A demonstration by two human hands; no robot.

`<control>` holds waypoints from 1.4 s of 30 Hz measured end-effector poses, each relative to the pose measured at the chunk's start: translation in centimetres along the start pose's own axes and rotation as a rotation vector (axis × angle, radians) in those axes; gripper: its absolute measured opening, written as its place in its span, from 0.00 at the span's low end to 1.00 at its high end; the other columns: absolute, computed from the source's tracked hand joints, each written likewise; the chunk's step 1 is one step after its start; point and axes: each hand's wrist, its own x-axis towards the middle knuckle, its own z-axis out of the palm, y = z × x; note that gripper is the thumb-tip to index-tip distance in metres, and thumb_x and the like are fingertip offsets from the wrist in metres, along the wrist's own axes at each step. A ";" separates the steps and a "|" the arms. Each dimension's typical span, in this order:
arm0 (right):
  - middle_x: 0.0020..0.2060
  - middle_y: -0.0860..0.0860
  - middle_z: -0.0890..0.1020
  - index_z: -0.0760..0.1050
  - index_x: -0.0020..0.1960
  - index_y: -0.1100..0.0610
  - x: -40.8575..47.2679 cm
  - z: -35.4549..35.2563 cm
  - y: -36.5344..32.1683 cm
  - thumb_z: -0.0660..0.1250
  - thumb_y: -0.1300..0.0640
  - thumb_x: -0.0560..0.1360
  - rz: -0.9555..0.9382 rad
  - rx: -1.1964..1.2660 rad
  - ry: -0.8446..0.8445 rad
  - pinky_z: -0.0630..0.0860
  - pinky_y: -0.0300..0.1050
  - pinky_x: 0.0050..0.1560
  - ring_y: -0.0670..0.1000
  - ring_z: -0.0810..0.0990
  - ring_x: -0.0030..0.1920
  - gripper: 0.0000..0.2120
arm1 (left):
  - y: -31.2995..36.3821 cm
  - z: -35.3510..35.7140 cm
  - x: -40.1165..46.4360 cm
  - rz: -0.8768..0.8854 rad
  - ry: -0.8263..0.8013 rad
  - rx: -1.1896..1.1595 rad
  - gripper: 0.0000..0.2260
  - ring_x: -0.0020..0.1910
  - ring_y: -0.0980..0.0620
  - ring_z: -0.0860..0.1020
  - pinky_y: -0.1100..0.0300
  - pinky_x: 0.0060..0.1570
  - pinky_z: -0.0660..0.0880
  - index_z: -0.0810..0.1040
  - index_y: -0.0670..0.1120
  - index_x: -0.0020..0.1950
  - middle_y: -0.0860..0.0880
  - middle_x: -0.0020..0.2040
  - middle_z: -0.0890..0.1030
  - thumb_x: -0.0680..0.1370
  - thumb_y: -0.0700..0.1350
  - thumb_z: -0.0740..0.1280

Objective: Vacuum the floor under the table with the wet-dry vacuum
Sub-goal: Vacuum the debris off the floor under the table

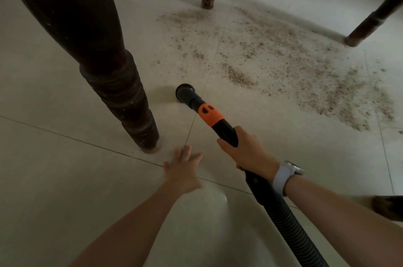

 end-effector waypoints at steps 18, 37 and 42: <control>0.40 0.48 0.76 0.65 0.52 0.51 -5.2 1.3 5.2 0.68 0.47 0.74 0.033 -0.030 -0.142 0.71 0.35 0.35 0.45 0.76 0.36 0.15 | 5.0 -6.9 -0.3 -0.159 0.089 -1.672 0.13 0.45 0.50 0.77 0.54 0.50 0.72 0.71 0.40 0.63 0.47 0.46 0.77 0.81 0.45 0.60; 0.40 0.42 0.76 0.61 0.57 0.50 -8.0 3.6 6.9 0.70 0.46 0.72 0.010 0.122 0.071 0.72 0.30 0.34 0.43 0.78 0.38 0.21 | 8.6 -7.6 0.4 -0.150 0.146 -1.809 0.22 0.31 0.47 0.74 0.50 0.36 0.77 0.54 0.47 0.72 0.43 0.40 0.71 0.82 0.49 0.58; 0.41 0.49 0.79 0.63 0.55 0.51 -6.9 3.1 6.8 0.69 0.46 0.73 0.045 0.230 0.095 0.77 0.41 0.35 0.49 0.80 0.36 0.20 | 10.0 -8.6 1.2 -0.108 0.103 -1.787 0.19 0.31 0.46 0.74 0.50 0.34 0.77 0.58 0.45 0.68 0.43 0.39 0.71 0.81 0.49 0.59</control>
